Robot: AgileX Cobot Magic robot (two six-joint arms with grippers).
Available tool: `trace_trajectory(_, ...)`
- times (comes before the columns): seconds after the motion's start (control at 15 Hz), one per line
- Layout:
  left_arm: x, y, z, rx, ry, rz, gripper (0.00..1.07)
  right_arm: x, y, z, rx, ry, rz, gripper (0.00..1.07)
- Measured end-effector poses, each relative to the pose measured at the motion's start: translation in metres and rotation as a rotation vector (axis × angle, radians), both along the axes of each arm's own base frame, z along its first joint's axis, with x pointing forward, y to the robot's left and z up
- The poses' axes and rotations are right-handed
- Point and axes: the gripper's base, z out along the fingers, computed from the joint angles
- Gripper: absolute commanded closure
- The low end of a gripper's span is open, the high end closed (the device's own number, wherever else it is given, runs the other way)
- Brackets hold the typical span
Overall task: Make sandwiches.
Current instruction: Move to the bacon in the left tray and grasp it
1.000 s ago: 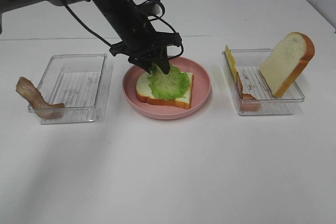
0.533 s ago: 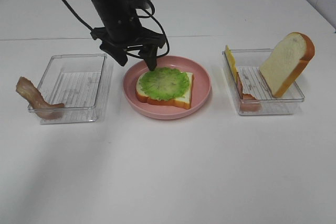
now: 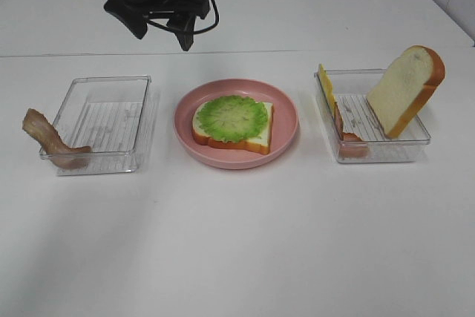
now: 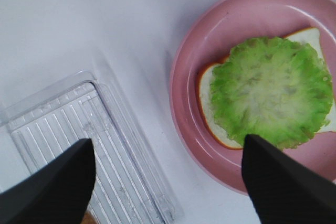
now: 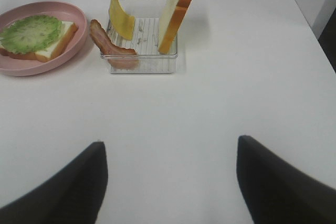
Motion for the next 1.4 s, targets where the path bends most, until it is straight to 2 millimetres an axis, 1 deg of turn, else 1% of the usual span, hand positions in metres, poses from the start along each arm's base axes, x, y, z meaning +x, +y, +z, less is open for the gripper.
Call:
trace_trajectory(0.07,-0.002,0.011,0.018,-0.018,-0.028,0.03,0.33,0.0,0.0,0.0,0.0,0.0,0.0,0.41)
trace_trajectory(0.13,-0.003,0.017,0.025,-0.028,-0.036,0.041,0.33,0.0,0.0,0.0,0.0,0.0,0.0,0.41)
trace_trajectory(0.2,-0.007,0.03,0.038,-0.049,-0.044,0.07,0.33,0.0,0.0,0.0,0.001,0.0,0.001,0.41)
trace_trajectory(0.27,-0.013,0.048,0.052,-0.075,-0.046,0.108,0.33,0.0,0.0,0.0,0.001,0.0,0.001,0.41)
trace_trajectory(0.33,-0.018,0.063,0.061,-0.078,-0.049,0.134,0.33,0.0,0.0,0.0,0.002,0.0,0.001,0.41)
trace_trajectory(0.47,-0.028,0.09,0.07,-0.077,-0.045,0.19,0.33,0.0,0.0,0.0,0.004,0.0,0.003,0.41)
trace_trajectory(0.6,-0.037,0.111,0.072,-0.067,-0.026,0.232,0.33,0.0,0.0,0.0,0.004,0.0,0.003,0.41)
trace_trajectory(0.73,-0.046,0.129,0.068,-0.045,0.005,0.269,0.33,0.0,0.0,0.0,0.004,0.0,0.003,0.41)
trace_trajectory(0.8,-0.048,0.132,0.066,-0.04,0.014,0.277,0.33,0.0,0.0,0.0,0.004,0.0,0.003,0.41)
trace_trajectory(1.0,-0.06,0.155,0.048,0.013,0.082,0.323,0.33,0.0,0.0,0.0,0.004,0.0,0.003,0.41)
trace_trajectory(1.07,-0.063,0.159,0.04,0.021,0.111,0.333,0.33,0.0,0.0,0.0,0.004,0.0,0.003,0.41)
trace_trajectory(1.13,-0.068,0.162,0.027,0.035,0.159,0.339,0.33,0.0,0.0,0.0,0.004,0.0,0.003,0.41)
trace_trajectory(1.27,-0.074,0.163,0.007,0.049,0.215,0.345,0.33,0.0,0.0,0.0,0.004,0.0,0.003,0.41)
trace_trajectory(1.4,-0.076,0.163,-0.009,0.047,0.208,0.36,0.33,0.0,0.0,0.0,0.004,0.0,0.003,0.41)
